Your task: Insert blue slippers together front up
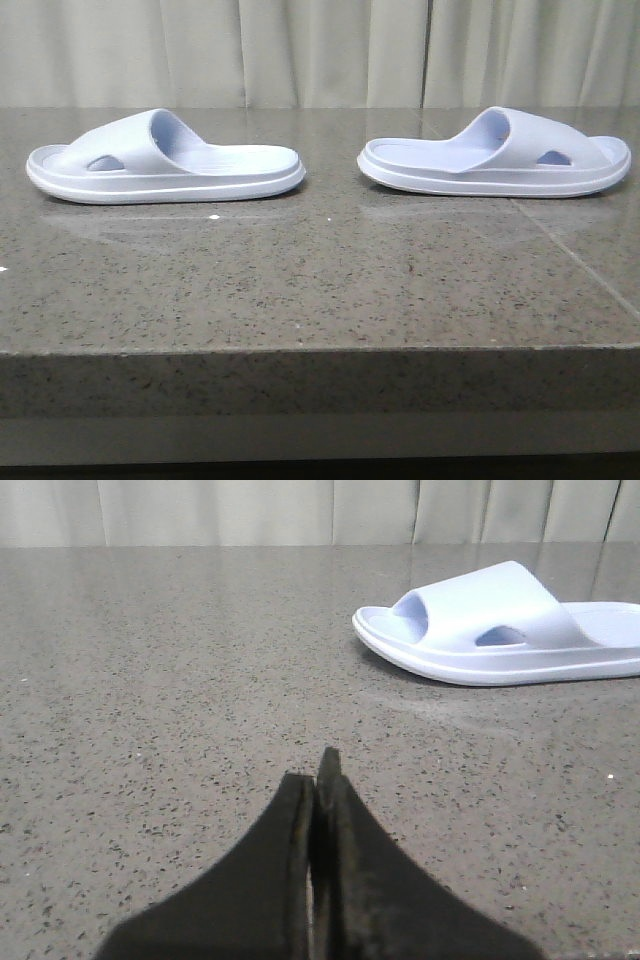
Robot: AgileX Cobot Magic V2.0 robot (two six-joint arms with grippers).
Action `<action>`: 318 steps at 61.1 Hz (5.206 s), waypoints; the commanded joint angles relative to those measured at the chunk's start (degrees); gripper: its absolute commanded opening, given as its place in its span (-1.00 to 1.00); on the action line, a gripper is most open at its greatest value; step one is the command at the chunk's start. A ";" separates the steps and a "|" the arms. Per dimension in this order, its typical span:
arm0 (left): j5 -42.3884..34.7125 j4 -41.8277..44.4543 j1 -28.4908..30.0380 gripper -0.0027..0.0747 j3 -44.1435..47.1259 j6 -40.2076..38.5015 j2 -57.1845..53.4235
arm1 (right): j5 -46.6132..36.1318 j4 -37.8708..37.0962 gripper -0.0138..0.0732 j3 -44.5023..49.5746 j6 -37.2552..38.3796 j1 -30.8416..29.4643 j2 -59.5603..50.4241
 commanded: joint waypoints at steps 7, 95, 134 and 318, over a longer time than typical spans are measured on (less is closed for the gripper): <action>-4.81 -0.23 0.09 -0.98 1.06 -0.68 -1.28 | -4.15 -0.50 -0.82 -0.10 -0.30 -0.36 -0.84; -9.54 -0.98 0.13 -0.98 1.06 -0.68 -1.28 | -4.45 -0.50 -0.82 -0.15 -0.30 -0.36 -0.84; 11.31 0.91 0.13 -0.98 -37.17 -0.68 26.40 | 9.99 -10.46 -0.82 -34.01 -0.35 -0.36 19.84; 54.34 -49.98 13.65 0.02 -86.23 28.84 108.45 | 10.34 -9.04 0.79 -35.18 -0.30 -0.36 23.13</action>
